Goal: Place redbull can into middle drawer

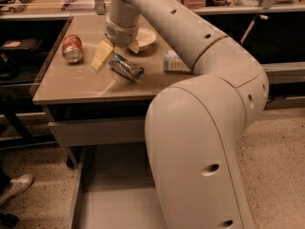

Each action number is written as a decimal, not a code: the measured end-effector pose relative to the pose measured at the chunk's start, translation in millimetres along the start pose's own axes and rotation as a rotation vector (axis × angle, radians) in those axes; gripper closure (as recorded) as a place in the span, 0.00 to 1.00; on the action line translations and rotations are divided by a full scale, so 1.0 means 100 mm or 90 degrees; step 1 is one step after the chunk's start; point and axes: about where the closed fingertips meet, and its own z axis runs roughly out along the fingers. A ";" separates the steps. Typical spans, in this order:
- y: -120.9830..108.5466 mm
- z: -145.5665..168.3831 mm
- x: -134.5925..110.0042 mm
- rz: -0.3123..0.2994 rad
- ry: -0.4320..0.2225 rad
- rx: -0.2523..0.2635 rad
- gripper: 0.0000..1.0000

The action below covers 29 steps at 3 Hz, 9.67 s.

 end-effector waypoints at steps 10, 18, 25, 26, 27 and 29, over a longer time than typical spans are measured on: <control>0.61 -0.12 0.94 0.045 -0.007 -0.035 1.00; 1.22 0.94 2.40 0.303 0.058 -0.121 1.00; 1.48 2.97 3.18 0.512 0.088 -0.347 1.00; 1.48 3.29 3.34 0.590 0.060 -0.397 1.00; 1.49 3.35 3.38 0.600 0.063 -0.404 1.00; 1.44 3.33 3.31 0.612 0.031 -0.398 1.00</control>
Offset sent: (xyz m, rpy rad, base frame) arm 0.0068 -0.0031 -0.0187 -0.0213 0.0217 -0.0094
